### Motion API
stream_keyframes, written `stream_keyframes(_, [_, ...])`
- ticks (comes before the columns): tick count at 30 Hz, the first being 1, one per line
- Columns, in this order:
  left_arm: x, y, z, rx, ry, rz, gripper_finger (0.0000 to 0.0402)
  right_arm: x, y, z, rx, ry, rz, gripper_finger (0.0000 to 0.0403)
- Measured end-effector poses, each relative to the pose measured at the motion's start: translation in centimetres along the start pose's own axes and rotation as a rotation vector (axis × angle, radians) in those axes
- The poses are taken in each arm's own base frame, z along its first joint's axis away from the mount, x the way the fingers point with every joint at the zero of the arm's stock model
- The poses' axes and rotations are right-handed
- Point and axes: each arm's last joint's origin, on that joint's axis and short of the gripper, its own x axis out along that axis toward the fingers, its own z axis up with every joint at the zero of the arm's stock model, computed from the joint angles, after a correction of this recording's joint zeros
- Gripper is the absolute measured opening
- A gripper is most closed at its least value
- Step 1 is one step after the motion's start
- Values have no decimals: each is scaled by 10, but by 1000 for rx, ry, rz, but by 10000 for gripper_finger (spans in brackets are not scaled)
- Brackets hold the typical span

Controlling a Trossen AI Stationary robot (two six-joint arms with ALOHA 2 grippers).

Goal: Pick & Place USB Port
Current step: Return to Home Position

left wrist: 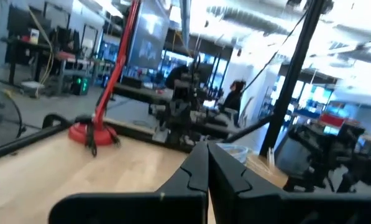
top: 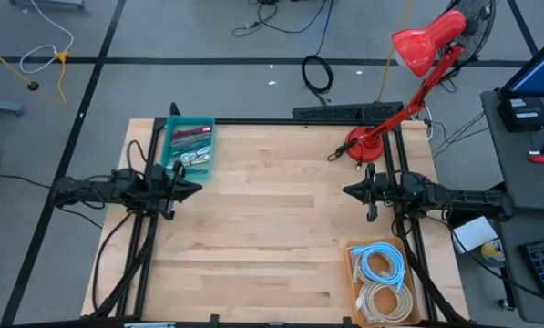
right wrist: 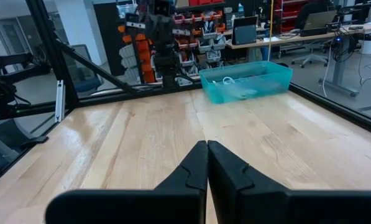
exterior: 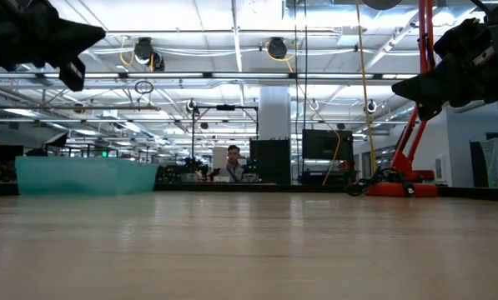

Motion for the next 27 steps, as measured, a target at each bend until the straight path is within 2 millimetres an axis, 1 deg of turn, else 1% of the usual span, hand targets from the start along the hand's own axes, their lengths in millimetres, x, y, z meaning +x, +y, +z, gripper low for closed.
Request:
stream_keyframes(3, [1,2,-8,-21,-28,-8,0,0,0,0,0,0,0,0])
stream_keyframes(4, [1,3,-11,-20,-3,0,0,0,0,0,0,0,0,0])
stream_keyframes(9, [1,3,-11,-23,6,3,1,0,0,0,0,0,0,0])
stream_keyframes(17, [0,10,-24,-184,104,163,13,0,0,0,0,0,0,0])
stream_keyframes(19, [0,9,-24,-176,109,152,13,0,0,0,0,0,0,0])
stream_keyframes(22, [0,7,-25,-137,144,87,9,0,0,0,0,0,0,0])
stream_keyframes(27, [0,8,-25,-37,154,80,2,0,0,0,0,0,0,0])
